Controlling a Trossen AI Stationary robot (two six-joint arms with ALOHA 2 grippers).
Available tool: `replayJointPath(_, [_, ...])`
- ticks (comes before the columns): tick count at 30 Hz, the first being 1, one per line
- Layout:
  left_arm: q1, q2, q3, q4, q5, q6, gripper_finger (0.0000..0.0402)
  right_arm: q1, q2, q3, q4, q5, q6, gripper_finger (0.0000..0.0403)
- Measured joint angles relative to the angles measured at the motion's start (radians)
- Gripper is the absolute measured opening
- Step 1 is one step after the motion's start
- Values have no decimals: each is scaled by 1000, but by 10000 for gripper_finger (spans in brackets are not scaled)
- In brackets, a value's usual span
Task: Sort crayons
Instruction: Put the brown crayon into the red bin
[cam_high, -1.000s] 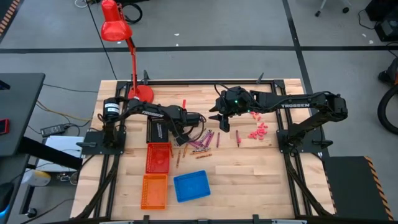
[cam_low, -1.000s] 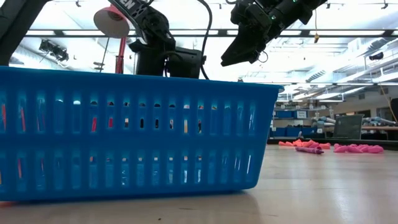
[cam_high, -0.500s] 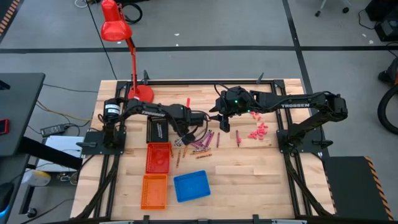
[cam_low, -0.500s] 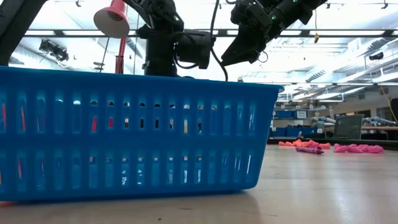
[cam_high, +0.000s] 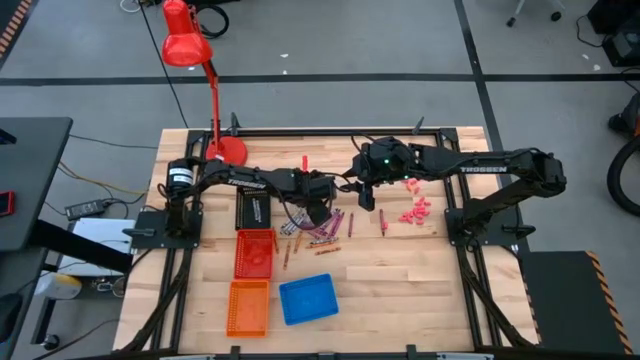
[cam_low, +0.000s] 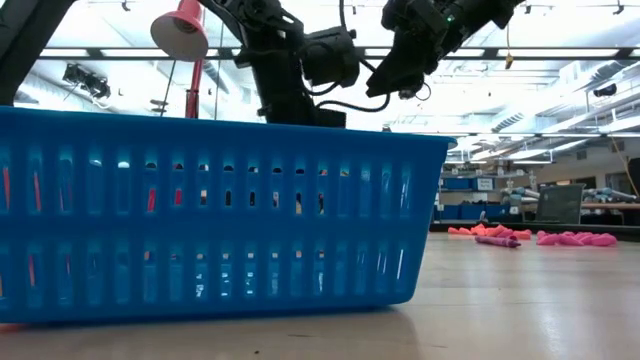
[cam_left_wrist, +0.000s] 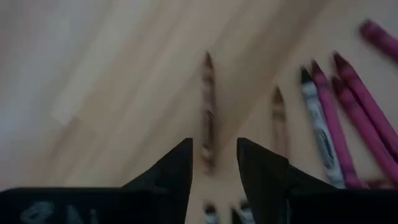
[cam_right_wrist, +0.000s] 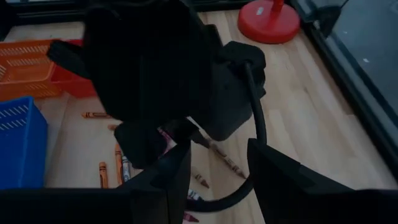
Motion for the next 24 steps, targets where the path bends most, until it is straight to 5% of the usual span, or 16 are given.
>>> replayJointPath(19, [44,129,6,56,42,35,136,2,-55,0,-90,3,27,162])
replayJointPath(24, [45,131,5,51,74,33,106,2,-55,0,-80,3,3,162])
